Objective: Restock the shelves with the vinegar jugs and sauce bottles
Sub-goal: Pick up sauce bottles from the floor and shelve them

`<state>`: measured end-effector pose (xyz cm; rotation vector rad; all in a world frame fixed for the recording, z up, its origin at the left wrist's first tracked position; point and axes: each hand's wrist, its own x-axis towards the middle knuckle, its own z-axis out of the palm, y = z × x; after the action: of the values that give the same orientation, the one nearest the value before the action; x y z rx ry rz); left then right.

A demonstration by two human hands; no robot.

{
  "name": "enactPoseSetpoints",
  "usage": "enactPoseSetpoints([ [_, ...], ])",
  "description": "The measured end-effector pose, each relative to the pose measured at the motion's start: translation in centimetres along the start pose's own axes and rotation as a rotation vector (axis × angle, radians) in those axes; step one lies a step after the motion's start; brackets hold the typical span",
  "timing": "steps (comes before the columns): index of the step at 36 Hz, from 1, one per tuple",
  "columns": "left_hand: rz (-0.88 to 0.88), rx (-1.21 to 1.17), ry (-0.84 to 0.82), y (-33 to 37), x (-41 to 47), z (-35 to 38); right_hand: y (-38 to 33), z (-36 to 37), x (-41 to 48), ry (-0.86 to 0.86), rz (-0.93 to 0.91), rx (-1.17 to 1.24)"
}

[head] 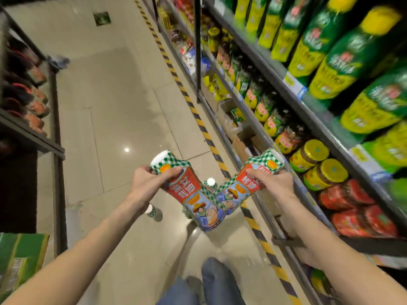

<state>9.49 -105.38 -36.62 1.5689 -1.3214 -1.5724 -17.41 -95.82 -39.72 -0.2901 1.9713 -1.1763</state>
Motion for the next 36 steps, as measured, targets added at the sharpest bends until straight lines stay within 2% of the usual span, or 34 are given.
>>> enactPoseSetpoints([
  [7,0.064,0.006,0.008,10.4,-2.1,1.1,-10.3,-3.9,-3.0,-0.045,-0.096,0.042],
  [13,0.167,0.019,-0.022,17.4,-2.8,2.5,-18.4,-6.9,-5.8,-0.034,-0.272,0.037],
  [21,0.309,0.081,-0.148,24.5,-2.9,5.9,-25.0,-11.2,-8.4,0.167,-0.453,-0.082],
  [30,0.548,0.092,-0.347,32.0,-2.8,9.5,-30.3,-14.7,-12.2,0.393,-0.59,-0.063],
  [36,0.637,0.063,-0.464,35.8,-2.3,11.6,-33.0,-16.9,-14.9,0.587,-0.687,-0.041],
])
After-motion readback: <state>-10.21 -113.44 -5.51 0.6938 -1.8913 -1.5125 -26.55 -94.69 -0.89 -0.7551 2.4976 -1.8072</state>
